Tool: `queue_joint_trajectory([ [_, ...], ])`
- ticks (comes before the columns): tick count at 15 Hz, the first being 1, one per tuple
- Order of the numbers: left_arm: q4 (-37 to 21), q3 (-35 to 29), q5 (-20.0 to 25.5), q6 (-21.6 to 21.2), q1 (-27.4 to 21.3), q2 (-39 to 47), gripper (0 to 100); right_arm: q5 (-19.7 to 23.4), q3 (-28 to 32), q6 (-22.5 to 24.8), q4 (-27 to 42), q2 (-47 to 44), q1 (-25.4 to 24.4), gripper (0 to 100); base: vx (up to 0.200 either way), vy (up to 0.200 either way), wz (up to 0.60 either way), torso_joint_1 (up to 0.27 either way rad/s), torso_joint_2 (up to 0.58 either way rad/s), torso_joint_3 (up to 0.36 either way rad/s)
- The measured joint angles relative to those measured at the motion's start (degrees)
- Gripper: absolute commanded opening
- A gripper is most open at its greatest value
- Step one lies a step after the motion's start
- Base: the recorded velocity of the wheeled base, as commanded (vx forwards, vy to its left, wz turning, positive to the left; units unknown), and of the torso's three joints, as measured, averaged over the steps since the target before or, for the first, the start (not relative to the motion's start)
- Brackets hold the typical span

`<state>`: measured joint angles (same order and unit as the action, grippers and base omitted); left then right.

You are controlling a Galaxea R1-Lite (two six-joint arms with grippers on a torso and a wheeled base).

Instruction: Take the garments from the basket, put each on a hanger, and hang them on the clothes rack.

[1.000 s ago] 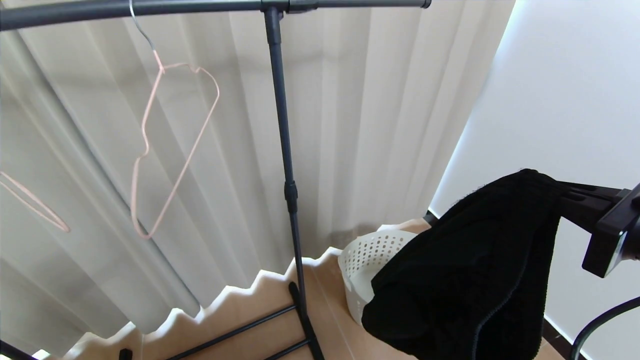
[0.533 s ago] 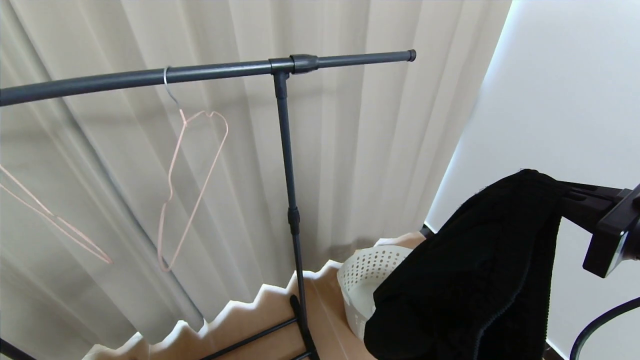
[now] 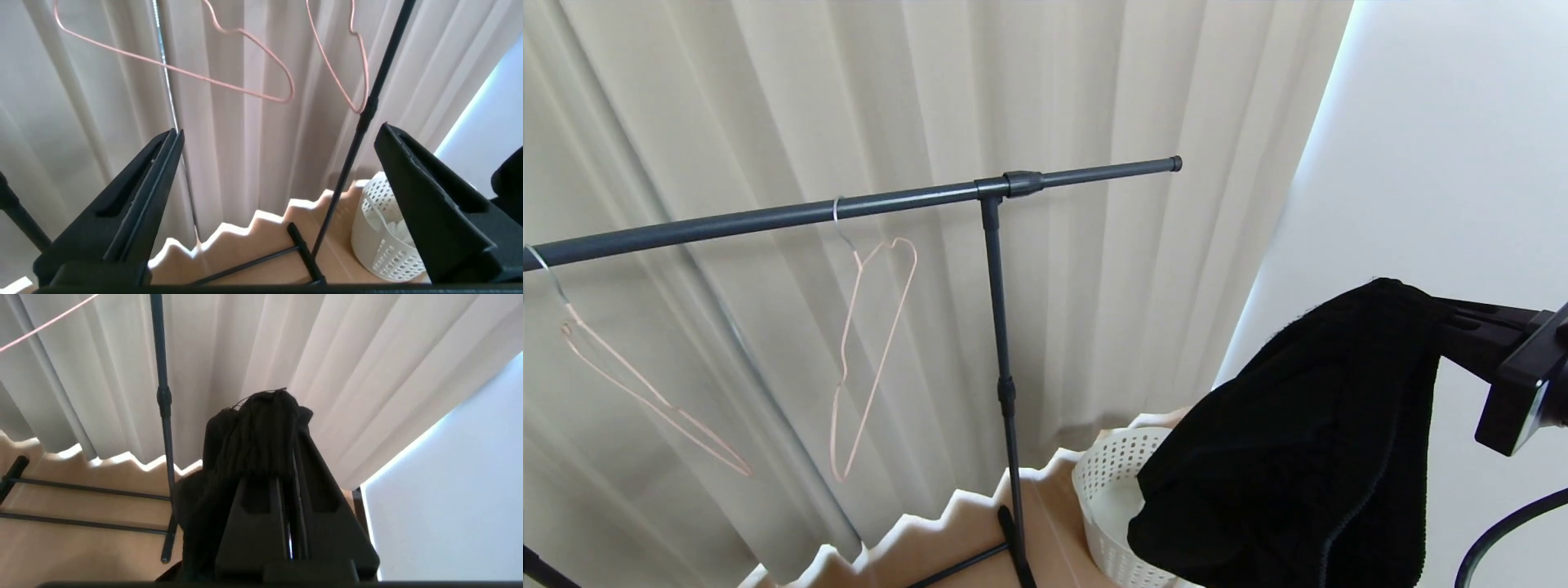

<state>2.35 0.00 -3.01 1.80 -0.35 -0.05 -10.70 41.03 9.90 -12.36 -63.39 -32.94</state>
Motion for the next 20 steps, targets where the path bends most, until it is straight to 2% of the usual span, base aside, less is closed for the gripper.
queue_joint_trajectory([
  [12,-0.01,0.0,-0.1,0.07,0.02,0.0,100,0.06,-0.4,0.33,-0.01,-0.04,0.0,0,0.0,0.0,0.0,0.161,-0.36,-0.231],
  [17,-0.01,0.0,-0.22,0.02,0.0,0.0,100,0.15,-0.93,1.48,-0.12,-0.02,0.04,0,0.0,0.0,0.0,0.021,-0.04,-0.066],
  [20,0.0,0.0,-0.21,0.05,0.0,0.0,100,0.22,-1.04,1.51,-0.15,0.0,0.52,0,0.0,0.0,0.6,0.004,0.0,-0.001],
])
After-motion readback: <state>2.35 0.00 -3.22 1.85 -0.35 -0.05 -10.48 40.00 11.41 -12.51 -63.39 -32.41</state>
